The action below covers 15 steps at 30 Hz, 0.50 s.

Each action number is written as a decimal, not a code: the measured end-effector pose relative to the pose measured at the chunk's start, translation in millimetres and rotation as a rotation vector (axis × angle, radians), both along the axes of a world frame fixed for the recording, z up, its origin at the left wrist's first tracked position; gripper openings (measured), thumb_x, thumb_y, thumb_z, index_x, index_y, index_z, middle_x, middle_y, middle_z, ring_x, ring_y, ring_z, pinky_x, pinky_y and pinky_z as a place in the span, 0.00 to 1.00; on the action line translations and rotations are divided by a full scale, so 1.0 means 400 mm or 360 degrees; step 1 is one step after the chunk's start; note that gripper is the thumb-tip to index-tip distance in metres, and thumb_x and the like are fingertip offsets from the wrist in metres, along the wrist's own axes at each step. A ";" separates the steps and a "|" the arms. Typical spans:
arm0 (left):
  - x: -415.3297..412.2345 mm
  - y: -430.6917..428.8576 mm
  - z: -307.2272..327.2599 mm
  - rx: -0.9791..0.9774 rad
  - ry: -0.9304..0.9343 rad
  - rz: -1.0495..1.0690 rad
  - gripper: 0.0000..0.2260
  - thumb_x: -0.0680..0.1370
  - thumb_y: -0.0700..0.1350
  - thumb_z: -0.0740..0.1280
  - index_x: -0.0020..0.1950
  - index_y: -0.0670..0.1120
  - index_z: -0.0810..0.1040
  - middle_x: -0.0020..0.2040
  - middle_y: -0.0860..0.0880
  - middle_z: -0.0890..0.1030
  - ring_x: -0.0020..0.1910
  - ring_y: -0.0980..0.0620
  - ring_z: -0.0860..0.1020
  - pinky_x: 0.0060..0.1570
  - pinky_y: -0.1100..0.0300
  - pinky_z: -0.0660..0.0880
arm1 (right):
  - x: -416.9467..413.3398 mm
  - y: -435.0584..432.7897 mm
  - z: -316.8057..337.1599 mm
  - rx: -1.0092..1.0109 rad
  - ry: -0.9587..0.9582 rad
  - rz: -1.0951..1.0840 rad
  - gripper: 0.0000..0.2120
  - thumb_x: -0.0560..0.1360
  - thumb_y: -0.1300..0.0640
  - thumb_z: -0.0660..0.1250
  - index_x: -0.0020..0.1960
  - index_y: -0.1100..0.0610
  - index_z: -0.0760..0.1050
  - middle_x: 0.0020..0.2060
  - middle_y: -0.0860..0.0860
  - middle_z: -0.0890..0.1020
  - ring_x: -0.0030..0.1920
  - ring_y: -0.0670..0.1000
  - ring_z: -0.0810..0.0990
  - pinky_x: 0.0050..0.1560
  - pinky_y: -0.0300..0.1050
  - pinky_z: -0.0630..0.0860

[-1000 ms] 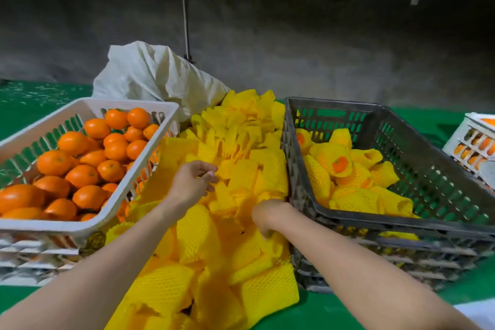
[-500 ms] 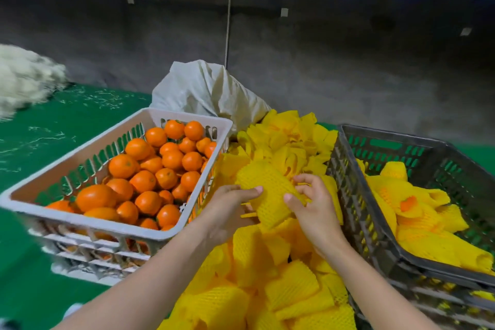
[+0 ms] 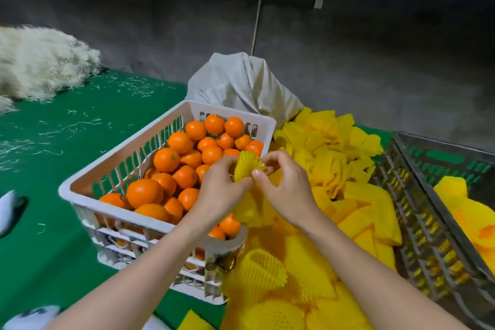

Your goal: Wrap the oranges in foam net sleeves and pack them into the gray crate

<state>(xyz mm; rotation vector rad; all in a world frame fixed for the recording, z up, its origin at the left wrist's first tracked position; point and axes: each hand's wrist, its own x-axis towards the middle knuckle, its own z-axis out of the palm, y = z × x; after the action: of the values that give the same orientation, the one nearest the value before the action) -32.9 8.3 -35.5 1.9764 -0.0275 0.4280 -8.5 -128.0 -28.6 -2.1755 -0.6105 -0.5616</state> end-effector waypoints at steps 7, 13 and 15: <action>0.102 0.200 0.006 0.0203 0.0216 -0.0052 0.03 0.74 0.41 0.70 0.46 0.44 0.78 0.43 0.45 0.79 0.39 0.52 0.75 0.34 0.63 0.69 | 0.108 0.187 -0.039 -0.0020 0.0082 0.0010 0.10 0.72 0.54 0.71 0.44 0.61 0.75 0.42 0.53 0.76 0.48 0.54 0.71 0.50 0.45 0.65; 0.254 0.343 -0.014 0.0193 0.0592 0.0150 0.02 0.76 0.44 0.66 0.46 0.46 0.76 0.47 0.45 0.76 0.46 0.49 0.74 0.46 0.55 0.72 | 0.138 0.239 -0.086 -0.0125 0.0023 0.0006 0.08 0.75 0.58 0.66 0.41 0.61 0.71 0.41 0.56 0.74 0.46 0.55 0.69 0.46 0.43 0.60; 0.296 0.377 -0.053 0.0932 0.0873 0.0303 0.10 0.75 0.43 0.66 0.55 0.44 0.73 0.61 0.38 0.70 0.57 0.40 0.72 0.54 0.47 0.72 | 0.137 0.243 -0.094 -0.0168 0.0053 0.0070 0.07 0.76 0.57 0.65 0.44 0.61 0.72 0.40 0.57 0.74 0.45 0.55 0.70 0.45 0.44 0.60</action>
<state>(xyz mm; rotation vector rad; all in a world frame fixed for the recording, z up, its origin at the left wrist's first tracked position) 85.5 159.3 -56.7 2.6276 0.4289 -0.0295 46.3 -30.7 -66.1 -2.2596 -0.6821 -0.4785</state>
